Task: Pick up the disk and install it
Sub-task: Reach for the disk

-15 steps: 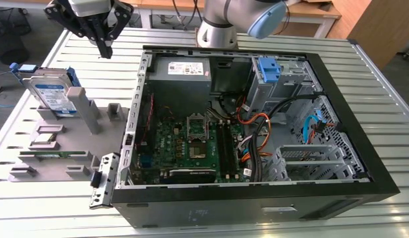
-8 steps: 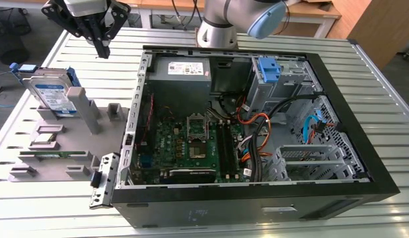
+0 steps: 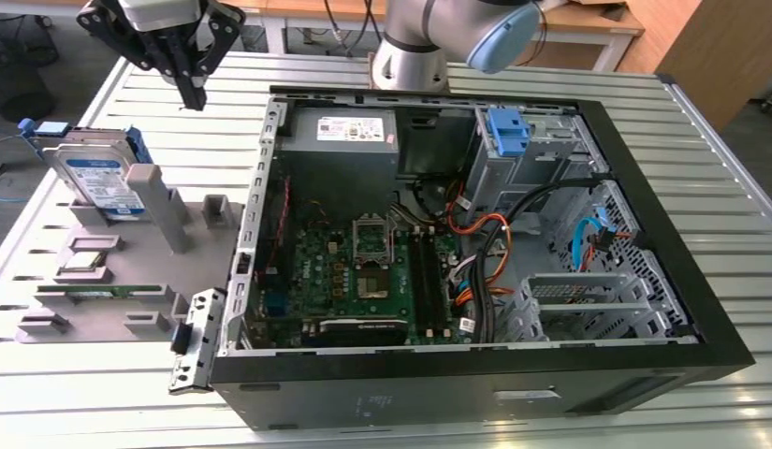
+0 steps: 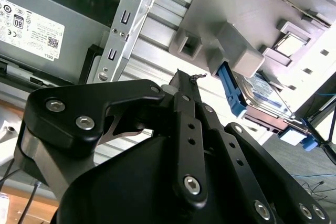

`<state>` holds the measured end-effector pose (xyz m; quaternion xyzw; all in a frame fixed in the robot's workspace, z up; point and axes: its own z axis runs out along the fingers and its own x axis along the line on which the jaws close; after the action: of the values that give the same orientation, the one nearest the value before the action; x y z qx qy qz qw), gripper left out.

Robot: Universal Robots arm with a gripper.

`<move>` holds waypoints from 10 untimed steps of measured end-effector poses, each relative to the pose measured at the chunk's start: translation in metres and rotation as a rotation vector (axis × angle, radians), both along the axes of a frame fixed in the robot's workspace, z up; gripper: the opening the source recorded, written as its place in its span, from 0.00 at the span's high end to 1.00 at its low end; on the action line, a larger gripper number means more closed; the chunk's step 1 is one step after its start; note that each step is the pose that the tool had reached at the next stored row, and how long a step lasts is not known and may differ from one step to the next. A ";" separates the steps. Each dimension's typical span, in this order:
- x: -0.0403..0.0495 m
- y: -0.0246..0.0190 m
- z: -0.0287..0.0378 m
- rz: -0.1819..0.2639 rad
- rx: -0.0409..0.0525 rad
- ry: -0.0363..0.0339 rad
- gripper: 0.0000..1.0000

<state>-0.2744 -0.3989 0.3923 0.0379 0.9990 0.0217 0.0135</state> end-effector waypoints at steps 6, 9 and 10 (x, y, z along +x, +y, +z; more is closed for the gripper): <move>-0.0052 0.0000 -0.0001 0.000 0.0000 0.0000 0.90; -0.0088 0.0000 -0.0001 0.000 0.0000 -0.0001 0.90; -0.0102 0.0000 -0.0001 0.000 0.0000 0.0000 0.90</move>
<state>-0.2846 -0.3990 0.3922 0.0378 0.9990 0.0217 0.0135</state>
